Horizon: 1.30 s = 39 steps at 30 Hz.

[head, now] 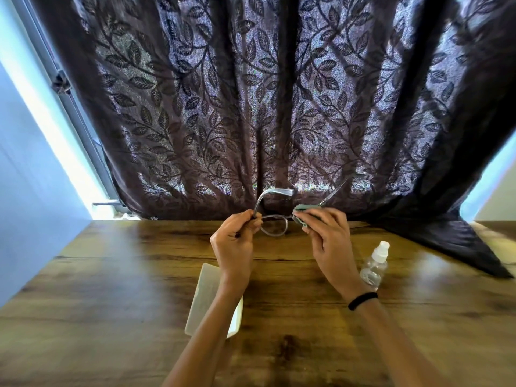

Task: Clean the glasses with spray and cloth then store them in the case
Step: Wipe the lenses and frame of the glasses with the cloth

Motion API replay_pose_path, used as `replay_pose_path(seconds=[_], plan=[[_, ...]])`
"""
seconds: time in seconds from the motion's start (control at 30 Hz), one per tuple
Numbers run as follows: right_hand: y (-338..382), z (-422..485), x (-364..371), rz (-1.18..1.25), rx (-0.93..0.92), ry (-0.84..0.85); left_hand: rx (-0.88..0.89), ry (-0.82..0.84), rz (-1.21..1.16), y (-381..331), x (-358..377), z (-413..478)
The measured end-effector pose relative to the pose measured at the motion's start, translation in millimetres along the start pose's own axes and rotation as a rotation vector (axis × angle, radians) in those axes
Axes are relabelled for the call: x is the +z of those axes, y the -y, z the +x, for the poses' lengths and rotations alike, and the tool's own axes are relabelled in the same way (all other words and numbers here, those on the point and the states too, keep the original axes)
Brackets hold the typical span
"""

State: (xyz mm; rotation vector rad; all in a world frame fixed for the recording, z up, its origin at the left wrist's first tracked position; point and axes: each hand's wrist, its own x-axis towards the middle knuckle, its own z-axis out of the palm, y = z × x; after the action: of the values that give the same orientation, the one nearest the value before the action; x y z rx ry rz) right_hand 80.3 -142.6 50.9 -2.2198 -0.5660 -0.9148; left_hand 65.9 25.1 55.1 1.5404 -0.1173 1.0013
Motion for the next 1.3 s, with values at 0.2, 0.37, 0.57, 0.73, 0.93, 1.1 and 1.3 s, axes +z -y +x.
replay_pose_path(seconds=[0.2, 0.37, 0.57, 0.73, 0.93, 1.1, 1.3], plan=[[-3.4, -1.1, -2.9, -0.075, 0.008, -0.082, -0.011, 0.003, -0.001, 0.3, 0.9, -1.3], [-6.9, -2.0, -6.8, -0.191, -0.009, -0.134, -0.009, 0.019, -0.003, -2.3, 0.5, -1.3], [-10.9, -1.4, -7.6, -0.234, 0.063, -0.035, 0.002, 0.034, 0.005, -1.9, -0.7, -1.3], [-10.4, -2.0, -1.1, -0.209, 0.140, 0.069, 0.015, 0.043, -0.003, -3.3, 1.3, -1.5], [-2.7, -3.1, 5.8, -0.077, 0.113, 0.092, 0.000, 0.013, -0.027, -1.2, 2.2, -3.8], [2.3, -2.3, 6.7, 0.039, 0.109, 0.009, -0.006, -0.019, -0.020, 1.4, 1.3, -5.8], [2.9, 0.5, 5.3, 0.252, 0.233, -0.030, -0.009, -0.036, 0.019, 6.3, 0.7, -8.2]])
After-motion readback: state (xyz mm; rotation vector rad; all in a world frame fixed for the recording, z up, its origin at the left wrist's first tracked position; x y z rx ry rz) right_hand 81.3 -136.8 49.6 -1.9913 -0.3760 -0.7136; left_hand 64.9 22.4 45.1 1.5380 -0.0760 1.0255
